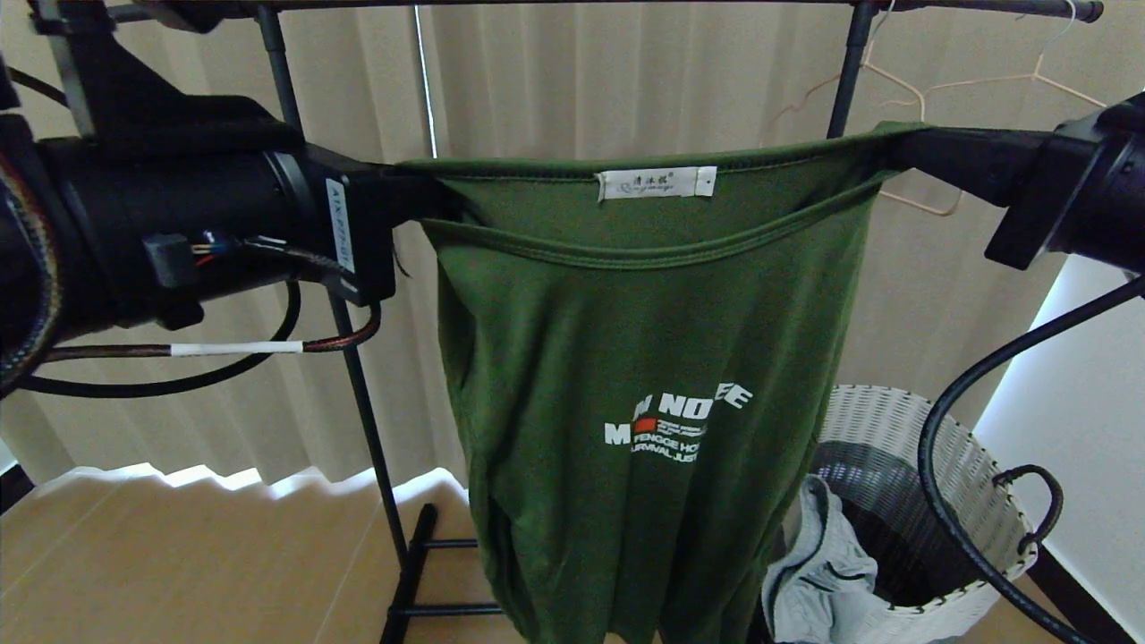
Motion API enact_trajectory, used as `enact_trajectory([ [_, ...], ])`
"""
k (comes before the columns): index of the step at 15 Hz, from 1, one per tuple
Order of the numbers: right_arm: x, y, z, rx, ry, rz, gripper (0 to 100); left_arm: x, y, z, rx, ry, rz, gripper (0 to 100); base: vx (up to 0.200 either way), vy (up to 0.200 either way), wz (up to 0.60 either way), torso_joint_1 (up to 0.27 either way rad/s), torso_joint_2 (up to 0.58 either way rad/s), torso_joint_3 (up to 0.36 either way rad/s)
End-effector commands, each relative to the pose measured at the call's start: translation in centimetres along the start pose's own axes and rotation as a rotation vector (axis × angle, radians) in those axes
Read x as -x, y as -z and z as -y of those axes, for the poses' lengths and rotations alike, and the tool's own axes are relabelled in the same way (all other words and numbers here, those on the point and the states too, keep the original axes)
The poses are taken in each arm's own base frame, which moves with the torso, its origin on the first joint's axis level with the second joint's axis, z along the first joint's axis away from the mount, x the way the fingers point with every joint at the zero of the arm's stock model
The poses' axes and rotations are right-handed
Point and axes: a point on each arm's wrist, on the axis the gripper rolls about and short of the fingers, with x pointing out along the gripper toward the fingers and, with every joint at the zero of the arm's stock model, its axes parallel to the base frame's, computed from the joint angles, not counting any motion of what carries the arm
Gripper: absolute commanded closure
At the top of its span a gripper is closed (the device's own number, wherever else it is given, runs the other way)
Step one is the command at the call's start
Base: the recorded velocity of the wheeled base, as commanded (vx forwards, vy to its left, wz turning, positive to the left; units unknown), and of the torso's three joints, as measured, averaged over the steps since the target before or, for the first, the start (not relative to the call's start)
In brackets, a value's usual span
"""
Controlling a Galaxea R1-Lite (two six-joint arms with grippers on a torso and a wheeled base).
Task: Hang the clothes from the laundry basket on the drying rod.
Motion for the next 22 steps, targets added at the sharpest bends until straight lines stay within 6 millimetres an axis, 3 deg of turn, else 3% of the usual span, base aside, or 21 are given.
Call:
enact_trajectory([
  [1,1.0,-0.4,0.0,0.001,0.002,0.014,100,-1.9,0.7,0.2,-0.001,-0.028,-0.011,100,0.0,0.0,0.0,0.0,0.0,0.0],
  [3,4.0,-1.1,0.0,0.001,-0.017,0.019,100,-4.4,1.4,0.3,0.005,-0.135,0.006,100,0.0,0.0,0.0,0.0,0.0,0.0],
  [6,6.2,-0.5,-0.5,0.0,-0.121,-0.017,100,-6.5,1.8,0.5,0.01,-0.154,0.033,100,0.0,0.0,0.0,0.0,0.0,0.0],
  [13,6.7,0.8,-0.8,0.0,-0.234,-0.048,100,-6.7,2.2,0.6,0.011,-0.151,0.018,100,0.0,0.0,0.0,0.0,0.0,0.0],
  [18,4.0,1.5,0.4,0.006,0.041,-0.092,100,-4.3,1.6,0.3,0.004,-0.126,-0.011,100,0.0,0.0,0.0,0.0,0.0,0.0],
  [22,0.6,1.6,0.7,0.004,0.064,-0.018,100,0.3,1.1,0.3,0.014,0.086,-0.077,100,0.0,0.0,0.0,0.0,0.0,0.0],
])
